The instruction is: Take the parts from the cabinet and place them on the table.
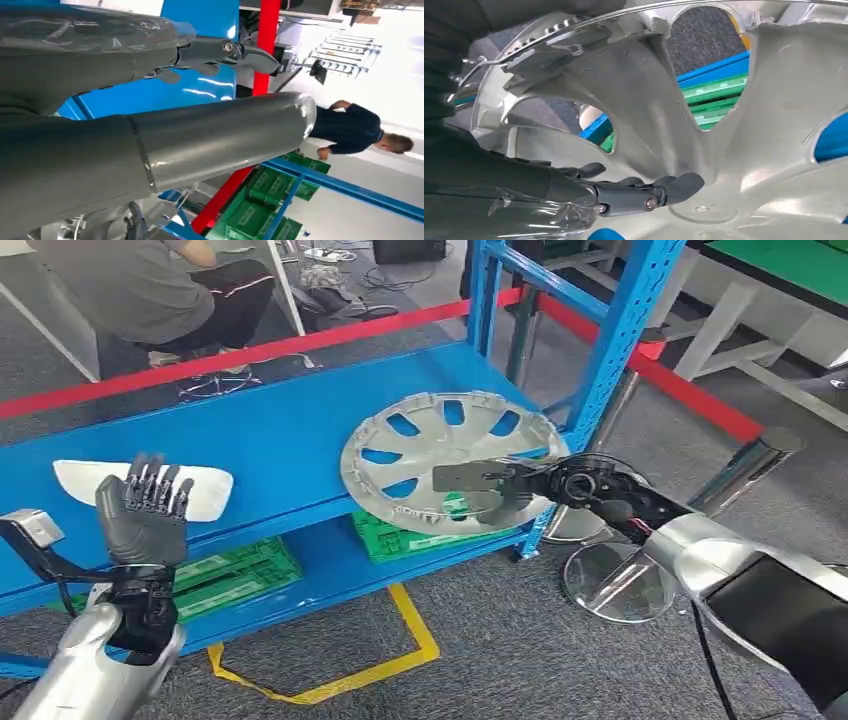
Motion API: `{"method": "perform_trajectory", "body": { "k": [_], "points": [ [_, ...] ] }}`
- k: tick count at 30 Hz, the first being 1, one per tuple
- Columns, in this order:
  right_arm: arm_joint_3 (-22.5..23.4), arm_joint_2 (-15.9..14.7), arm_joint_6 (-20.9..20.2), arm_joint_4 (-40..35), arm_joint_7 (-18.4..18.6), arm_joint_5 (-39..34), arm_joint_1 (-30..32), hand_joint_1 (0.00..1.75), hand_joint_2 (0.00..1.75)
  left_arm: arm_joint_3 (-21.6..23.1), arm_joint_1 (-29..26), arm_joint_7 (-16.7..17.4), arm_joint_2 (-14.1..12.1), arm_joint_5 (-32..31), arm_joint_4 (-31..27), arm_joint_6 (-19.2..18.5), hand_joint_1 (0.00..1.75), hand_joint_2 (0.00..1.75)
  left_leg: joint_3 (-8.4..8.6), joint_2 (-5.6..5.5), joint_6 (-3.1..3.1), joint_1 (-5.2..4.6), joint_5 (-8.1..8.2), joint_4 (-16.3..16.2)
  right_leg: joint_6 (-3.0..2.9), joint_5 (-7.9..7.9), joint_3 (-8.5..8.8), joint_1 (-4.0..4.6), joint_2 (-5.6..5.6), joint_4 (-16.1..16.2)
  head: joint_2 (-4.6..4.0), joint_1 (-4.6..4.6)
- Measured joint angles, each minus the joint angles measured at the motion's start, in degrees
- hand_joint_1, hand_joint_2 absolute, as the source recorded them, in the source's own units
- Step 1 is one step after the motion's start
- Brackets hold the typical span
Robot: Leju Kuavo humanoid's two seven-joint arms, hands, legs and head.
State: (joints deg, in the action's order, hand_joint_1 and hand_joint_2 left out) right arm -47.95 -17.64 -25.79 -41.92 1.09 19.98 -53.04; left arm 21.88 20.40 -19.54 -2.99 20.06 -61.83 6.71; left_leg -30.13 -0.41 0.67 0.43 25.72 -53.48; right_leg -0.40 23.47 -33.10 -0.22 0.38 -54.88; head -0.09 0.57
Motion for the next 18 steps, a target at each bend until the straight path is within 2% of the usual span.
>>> {"method": "perform_trajectory", "body": {
  "k": [10,18],
  "points": [
    [0.2,0.0,-0.7,0.0,0.0,0.7,0.0,0.00,1.75,0.0,-0.1,0.1,0.0,0.2,-0.2,0.3,0.00,0.00,0.00,0.00,0.00,0.00,0.00,0.0,0.00,0.00,0.00,0.00,0.00,0.0,0.00,0.02],
    [0.8,0.0,-2.9,0.0,0.1,2.0,0.0,0.00,1.75,0.0,0.1,0.0,0.0,0.5,-0.2,-0.1,0.00,0.00,0.02,0.01,0.00,0.00,0.00,0.0,0.00,0.00,-0.01,0.00,0.01,0.0,0.00,0.02]
  ]
}}
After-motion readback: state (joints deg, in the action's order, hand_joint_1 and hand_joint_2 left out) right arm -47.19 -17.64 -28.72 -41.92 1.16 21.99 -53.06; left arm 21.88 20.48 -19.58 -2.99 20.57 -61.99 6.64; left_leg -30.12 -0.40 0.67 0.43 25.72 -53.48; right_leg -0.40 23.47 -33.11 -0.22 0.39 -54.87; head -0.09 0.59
